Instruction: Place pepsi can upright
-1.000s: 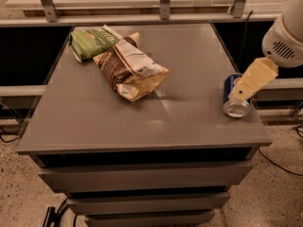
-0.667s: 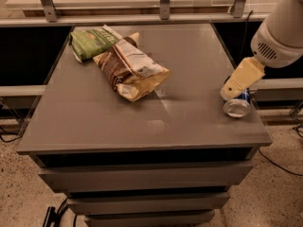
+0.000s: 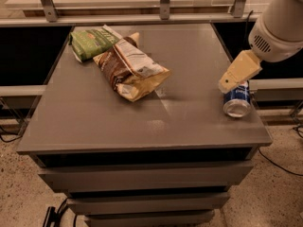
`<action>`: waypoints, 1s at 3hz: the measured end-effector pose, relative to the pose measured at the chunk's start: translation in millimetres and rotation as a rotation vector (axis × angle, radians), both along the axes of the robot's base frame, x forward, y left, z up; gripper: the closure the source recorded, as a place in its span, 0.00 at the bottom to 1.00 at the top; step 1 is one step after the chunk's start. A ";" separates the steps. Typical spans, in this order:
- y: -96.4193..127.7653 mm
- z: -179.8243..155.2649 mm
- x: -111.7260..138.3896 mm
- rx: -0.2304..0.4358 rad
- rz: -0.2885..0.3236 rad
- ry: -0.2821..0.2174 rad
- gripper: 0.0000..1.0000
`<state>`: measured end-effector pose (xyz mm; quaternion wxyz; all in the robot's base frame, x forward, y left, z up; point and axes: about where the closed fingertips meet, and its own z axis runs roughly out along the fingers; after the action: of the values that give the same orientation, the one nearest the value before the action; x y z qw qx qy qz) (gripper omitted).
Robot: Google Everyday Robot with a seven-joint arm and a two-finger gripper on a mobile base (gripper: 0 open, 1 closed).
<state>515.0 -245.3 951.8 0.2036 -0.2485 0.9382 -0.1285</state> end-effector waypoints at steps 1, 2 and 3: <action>3.2 0.4 5.7 0.100 -0.103 0.005 0.00; -3.6 -3.5 15.0 0.163 -0.290 0.041 0.00; -5.4 -5.4 9.1 0.190 -0.386 0.053 0.00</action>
Offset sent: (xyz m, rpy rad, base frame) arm 0.0127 -0.0123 -0.0138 0.3148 0.1180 -0.8361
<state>524.1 -250.7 946.4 0.1732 -0.0472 0.9813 -0.0693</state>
